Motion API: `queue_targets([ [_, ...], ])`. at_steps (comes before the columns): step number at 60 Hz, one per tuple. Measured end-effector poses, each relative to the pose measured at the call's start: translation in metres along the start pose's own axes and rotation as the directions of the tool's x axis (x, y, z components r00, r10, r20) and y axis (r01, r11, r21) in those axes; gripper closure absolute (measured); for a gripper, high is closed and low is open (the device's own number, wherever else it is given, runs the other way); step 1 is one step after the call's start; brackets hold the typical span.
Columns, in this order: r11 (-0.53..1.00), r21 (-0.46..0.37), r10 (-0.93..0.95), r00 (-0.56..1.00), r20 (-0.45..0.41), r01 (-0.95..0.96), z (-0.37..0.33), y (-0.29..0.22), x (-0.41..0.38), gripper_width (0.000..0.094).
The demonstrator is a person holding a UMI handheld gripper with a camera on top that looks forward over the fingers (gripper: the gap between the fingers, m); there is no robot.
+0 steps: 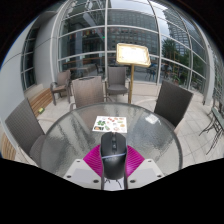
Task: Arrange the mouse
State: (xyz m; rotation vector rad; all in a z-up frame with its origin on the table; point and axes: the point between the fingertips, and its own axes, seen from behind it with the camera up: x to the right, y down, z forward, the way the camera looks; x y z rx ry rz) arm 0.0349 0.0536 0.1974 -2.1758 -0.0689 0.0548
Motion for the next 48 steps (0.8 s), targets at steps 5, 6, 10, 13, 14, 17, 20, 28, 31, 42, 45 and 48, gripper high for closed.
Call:
queue_targets([
  [5, 0.995, -0.095, 0.002, 1.0, -0.004, -0.003, 0.028, 0.076, -0.021, 0.0682],
  [6, 0.993, -0.118, 0.006, 1.0, -0.004, -0.006, 0.035, 0.076, -0.02, 0.0682],
  [10, 0.982, -0.19, 0.012, 1.0, -0.004, -0.012, 0.053, 0.114, -0.026, 0.0681],
  [13, 0.975, -0.221, 0.003, 1.0, -0.007, -0.004, 0.064, 0.143, -0.029, 0.068],
  [14, 0.973, -0.23, -0.001, 1.0, -0.008, -0.001, 0.065, 0.153, -0.031, 0.068],
  [17, 0.968, -0.252, -0.011, 1.0, -0.013, 0.007, 0.072, 0.172, -0.033, 0.0681],
  [20, 0.963, -0.271, -0.007, 1.0, -0.014, 0.003, 0.078, 0.189, -0.034, 0.0681],
  [28, 0.969, -0.244, -0.047, 0.999, -0.02, 0.041, 0.088, 0.202, -0.03, 0.0649],
  [31, 0.971, -0.241, -0.018, 1.0, -0.024, 0.011, 0.09, 0.202, -0.03, 0.0602],
  [42, 0.96, -0.28, 0.027, 0.999, -0.028, -0.034, 0.086, 0.203, -0.03, 0.0358],
  [45, 0.958, -0.281, 0.04, 0.999, -0.037, -0.048, 0.081, 0.198, -0.029, 0.0155],
  [48, 0.967, -0.253, 0.032, 0.999, -0.035, -0.04, 0.07, 0.185, -0.028, 0.0055],
])
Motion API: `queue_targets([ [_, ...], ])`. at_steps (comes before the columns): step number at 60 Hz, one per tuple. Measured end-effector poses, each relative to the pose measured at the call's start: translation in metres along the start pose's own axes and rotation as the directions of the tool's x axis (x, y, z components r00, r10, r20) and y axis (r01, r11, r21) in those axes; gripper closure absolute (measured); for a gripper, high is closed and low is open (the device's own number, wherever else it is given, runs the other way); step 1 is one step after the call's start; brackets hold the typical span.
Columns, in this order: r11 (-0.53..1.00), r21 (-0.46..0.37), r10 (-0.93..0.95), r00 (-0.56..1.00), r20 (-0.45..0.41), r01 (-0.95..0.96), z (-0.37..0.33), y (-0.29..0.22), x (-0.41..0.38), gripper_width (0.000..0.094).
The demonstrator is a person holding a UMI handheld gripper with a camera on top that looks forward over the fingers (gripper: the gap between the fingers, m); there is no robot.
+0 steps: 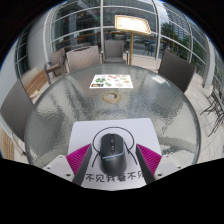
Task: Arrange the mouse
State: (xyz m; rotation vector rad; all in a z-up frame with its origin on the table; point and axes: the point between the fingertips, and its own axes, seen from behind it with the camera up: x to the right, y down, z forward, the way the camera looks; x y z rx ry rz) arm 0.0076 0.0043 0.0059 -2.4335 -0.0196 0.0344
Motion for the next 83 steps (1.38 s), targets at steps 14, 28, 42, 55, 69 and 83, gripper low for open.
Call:
queue_targets([
  [14, 0.996, 0.087, 0.011, 0.999, 0.039, -0.015, -0.106, -0.031, -0.01, 0.0073],
  [28, 0.985, 0.17, -0.02, 0.999, 0.038, 0.014, -0.216, -0.013, -0.001, 0.0073],
  [42, 0.985, 0.172, 0.005, 0.998, 0.064, -0.016, -0.271, 0.026, 0.011, 0.0077],
  [55, 0.983, 0.185, -0.007, 0.999, 0.051, -0.002, -0.294, 0.048, 0.02, 0.0077],
  [69, 0.98, 0.199, -0.016, 0.998, 0.06, 0.003, -0.311, 0.052, 0.019, 0.0079],
  [83, 0.979, 0.202, -0.007, 0.997, 0.071, -0.007, -0.312, 0.057, 0.017, 0.0078],
])
